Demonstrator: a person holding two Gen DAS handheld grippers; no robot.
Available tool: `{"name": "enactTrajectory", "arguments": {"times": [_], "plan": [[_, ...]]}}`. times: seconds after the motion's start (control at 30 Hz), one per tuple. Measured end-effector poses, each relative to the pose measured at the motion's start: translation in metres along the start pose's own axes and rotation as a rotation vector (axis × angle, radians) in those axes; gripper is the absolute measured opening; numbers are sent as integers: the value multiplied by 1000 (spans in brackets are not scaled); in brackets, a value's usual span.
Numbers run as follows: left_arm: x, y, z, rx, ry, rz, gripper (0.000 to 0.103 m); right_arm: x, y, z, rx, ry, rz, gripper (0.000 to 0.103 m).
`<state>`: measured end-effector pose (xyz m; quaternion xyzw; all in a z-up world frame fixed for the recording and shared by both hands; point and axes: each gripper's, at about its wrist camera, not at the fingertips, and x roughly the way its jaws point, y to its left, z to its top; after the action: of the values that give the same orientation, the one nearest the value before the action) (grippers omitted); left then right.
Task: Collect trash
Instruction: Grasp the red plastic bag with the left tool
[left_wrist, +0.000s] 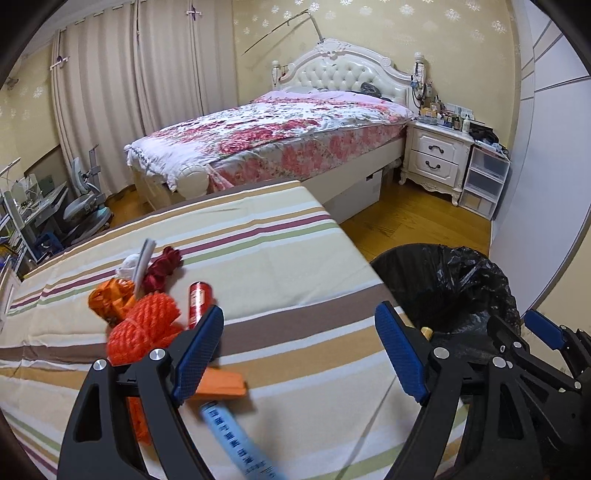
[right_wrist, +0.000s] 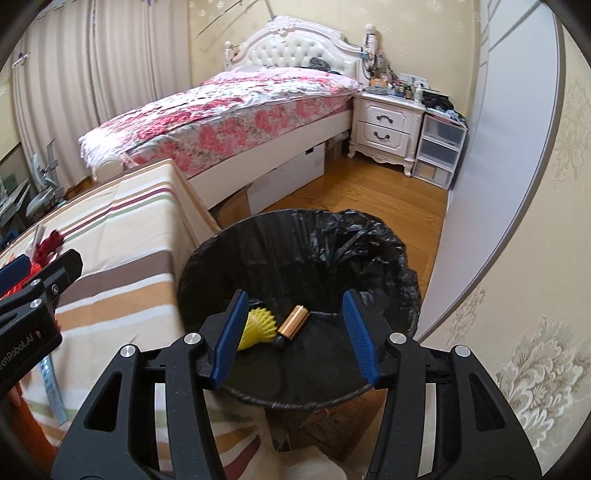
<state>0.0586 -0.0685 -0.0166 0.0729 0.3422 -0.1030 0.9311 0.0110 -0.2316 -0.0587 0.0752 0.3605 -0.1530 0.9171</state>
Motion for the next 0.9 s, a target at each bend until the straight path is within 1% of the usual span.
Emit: {"name": "enactTrajectory", "arguments": {"times": [0.27, 0.6, 0.67, 0.77, 0.9], "plan": [[-26, 44, -29, -40, 4, 89, 81, -19, 39, -11, -60, -8, 74, 52], [-39, 103, -54, -127, 22, 190, 81, -32, 88, -17, -137, -3, 166, 52], [-36, 111, -57, -139, 36, 196, 82, -32, 100, -17, -154, -2, 183, 52], [-31, 118, -62, -160, 50, 179, 81, -33, 113, -17, -174, -4, 200, 52], [-24, 120, -65, -159, 62, 166, 82, -31, 124, -14, -188, -5, 213, 53]]}}
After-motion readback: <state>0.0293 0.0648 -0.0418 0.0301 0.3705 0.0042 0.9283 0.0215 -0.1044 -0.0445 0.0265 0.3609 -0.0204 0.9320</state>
